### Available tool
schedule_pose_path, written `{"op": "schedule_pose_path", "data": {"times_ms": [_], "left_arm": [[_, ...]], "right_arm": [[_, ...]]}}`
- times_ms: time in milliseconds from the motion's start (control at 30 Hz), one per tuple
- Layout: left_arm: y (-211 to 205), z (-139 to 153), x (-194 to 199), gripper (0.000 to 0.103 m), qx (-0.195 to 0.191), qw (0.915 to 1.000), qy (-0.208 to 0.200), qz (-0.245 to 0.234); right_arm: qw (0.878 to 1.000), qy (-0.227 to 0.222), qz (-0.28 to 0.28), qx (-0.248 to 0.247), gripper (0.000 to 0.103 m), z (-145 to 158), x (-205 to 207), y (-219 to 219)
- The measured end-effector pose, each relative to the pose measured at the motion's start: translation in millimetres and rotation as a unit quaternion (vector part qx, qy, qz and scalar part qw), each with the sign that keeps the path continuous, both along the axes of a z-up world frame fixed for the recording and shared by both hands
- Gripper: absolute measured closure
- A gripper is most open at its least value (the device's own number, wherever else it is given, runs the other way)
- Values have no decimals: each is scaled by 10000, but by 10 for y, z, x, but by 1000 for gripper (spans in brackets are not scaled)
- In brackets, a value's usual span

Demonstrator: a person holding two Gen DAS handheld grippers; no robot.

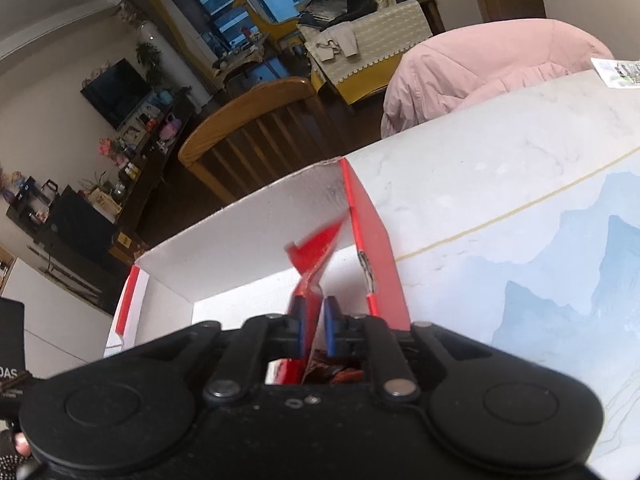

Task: Organize snacks
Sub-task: 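Open both grippers to drop the red bag and chocolate wrapper into the box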

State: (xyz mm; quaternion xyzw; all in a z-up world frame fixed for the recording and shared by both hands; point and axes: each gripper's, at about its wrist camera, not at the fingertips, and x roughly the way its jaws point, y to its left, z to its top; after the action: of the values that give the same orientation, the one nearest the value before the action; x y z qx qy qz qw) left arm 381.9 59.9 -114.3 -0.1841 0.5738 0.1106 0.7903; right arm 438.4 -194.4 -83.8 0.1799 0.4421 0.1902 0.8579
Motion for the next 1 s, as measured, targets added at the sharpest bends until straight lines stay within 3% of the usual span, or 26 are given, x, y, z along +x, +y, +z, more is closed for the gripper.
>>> {"op": "schedule_pose_path", "data": {"times_ms": [133,200,267,733,1000], "left_arm": [[8,28,-56,71,-15,10000,-52,7],[17,70,-99,59,-21,9999,-149,15],[32,138,-167,57,-81,9995,-291,-9],[46,886,-774,53,-163,9949,-986,-120],[94,1145,-1304,51,-94,9929,-1171,-212]], "right_arm": [[9999,30,-6,-121,88,6,-54,-39],[9999,10,34,-104,86,31,-106,-67],[9999,-43,83,-79,85,81,-169,-90],[9964,-701,479,-61,75,741,-889,-146],[9955,-759,499,-288,67,857,-1333,-212]]}}
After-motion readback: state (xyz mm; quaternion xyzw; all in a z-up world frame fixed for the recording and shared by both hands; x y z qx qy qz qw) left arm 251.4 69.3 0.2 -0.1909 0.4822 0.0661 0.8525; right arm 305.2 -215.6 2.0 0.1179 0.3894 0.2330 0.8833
